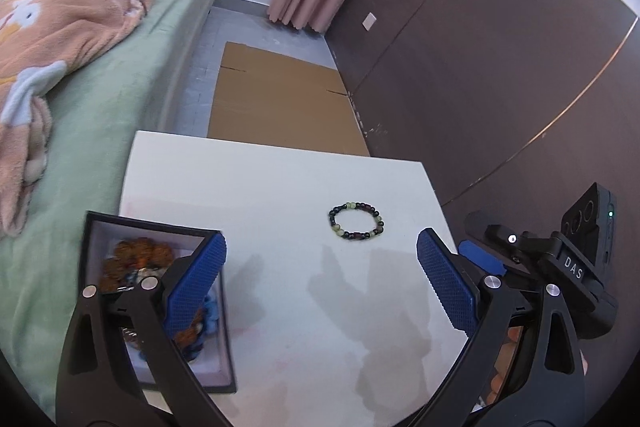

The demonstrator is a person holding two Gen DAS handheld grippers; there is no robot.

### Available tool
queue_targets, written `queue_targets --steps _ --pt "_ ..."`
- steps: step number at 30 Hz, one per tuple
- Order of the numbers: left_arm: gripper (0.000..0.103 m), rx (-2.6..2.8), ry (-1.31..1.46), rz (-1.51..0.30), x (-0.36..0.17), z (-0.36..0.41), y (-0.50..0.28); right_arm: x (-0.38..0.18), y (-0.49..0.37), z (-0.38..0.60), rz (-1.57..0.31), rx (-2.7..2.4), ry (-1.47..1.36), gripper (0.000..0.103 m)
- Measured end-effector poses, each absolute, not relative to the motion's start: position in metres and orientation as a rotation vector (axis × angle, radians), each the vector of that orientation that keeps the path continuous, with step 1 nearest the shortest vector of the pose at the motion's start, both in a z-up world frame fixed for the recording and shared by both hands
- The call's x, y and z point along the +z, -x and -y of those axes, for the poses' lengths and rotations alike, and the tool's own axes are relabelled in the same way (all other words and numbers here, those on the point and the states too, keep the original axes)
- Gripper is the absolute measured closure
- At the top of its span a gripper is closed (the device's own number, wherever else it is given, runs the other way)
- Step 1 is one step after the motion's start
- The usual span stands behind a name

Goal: Organize jewelry
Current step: 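Grasp the black-green bead bracelet with the right tool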

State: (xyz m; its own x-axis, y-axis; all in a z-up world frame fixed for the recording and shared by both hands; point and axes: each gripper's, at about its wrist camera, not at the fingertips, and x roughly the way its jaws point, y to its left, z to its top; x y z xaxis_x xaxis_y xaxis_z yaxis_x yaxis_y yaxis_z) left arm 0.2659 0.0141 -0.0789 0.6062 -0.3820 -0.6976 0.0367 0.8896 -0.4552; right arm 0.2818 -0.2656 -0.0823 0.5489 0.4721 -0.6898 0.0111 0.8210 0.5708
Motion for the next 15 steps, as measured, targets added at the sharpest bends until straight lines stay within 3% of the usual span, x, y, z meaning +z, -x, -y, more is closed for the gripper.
queue_targets --steps 10,15 --pt "0.007 -0.079 0.318 -0.912 -0.101 -0.006 -0.277 -0.117 -0.317 0.256 -1.052 0.152 -0.349 0.049" --pt "0.007 -0.037 0.303 -0.899 -0.105 -0.014 -0.28 -0.13 -0.334 0.238 -1.075 0.087 -0.251 0.053"
